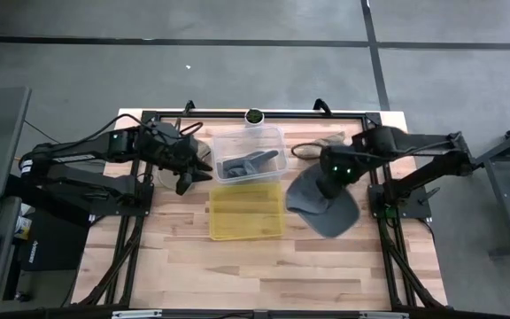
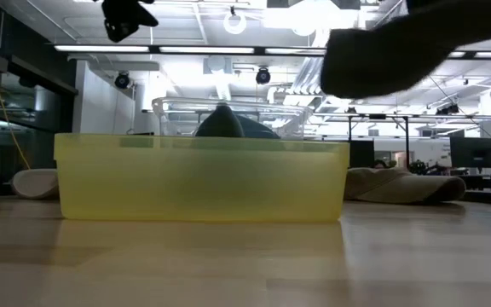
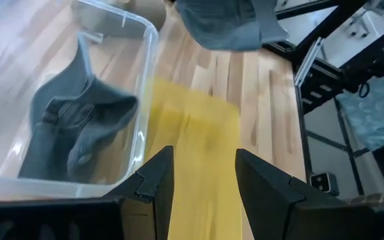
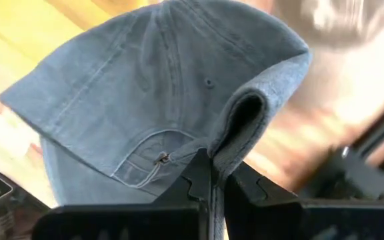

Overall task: Pick & Place hat
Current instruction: Put the gray cap into the transparent bin

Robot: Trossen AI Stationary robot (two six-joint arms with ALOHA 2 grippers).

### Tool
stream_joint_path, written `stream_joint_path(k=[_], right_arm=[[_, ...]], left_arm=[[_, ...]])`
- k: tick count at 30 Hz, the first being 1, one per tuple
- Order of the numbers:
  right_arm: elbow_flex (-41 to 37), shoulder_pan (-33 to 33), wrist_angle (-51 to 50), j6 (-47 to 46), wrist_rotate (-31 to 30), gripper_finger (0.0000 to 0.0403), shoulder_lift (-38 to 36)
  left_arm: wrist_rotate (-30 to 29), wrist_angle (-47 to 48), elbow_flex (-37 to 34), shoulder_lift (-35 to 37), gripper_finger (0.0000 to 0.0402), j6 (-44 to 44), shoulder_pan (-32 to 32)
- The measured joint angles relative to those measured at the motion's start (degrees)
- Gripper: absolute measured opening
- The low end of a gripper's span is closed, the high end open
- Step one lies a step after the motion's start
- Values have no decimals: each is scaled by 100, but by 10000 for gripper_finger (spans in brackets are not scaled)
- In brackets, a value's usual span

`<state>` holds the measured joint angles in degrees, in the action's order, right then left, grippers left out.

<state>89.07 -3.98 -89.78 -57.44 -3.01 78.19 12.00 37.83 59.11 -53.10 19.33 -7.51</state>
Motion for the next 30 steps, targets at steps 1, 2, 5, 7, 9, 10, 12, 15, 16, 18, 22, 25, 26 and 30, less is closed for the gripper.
stream_joint_path(k=[1,2,5,7,9,10,12,15,16,18,22,25,26,30], right_arm=[[71,53,39,206,-30,8,0],[124,105,98,435,-46,8,0],[241,243,316,1152,-48,8,2],[275,332,512,1673,47,8,2],[301,401,711,2188,197,8,2],[313,435,796,2392,270,8,2],[314,499,1027,2786,413,8,2],[314,592,1241,3284,512,8,3],[314,619,1311,3431,509,8,3],[314,673,1482,3708,509,8,2],[314,768,1894,4107,536,8,5],[314,833,2200,4350,542,8,26],[314,858,2286,4424,547,8,34],[314,935,2645,4698,589,8,97]], left_arm=[[58,-77,0,-46,140,7,0],[114,-224,0,-104,140,35,0],[298,-552,2,-329,140,128,0],[429,-895,0,-530,140,252,0],[545,-1217,2,-724,140,386,-2],[570,-1367,0,-810,140,457,-2],[563,-1708,0,-960,140,531,-2],[550,-2095,0,-1160,140,557,-2],[538,-2199,0,-1217,140,586,-2],[463,-2451,0,-1305,140,648,-2],[297,-2746,2,-1382,158,690,-2],[244,-3044,2,-1482,191,895,-2],[240,-3108,2,-1496,204,981,-4],[200,-3536,21,-1607,253,1483,-4]])
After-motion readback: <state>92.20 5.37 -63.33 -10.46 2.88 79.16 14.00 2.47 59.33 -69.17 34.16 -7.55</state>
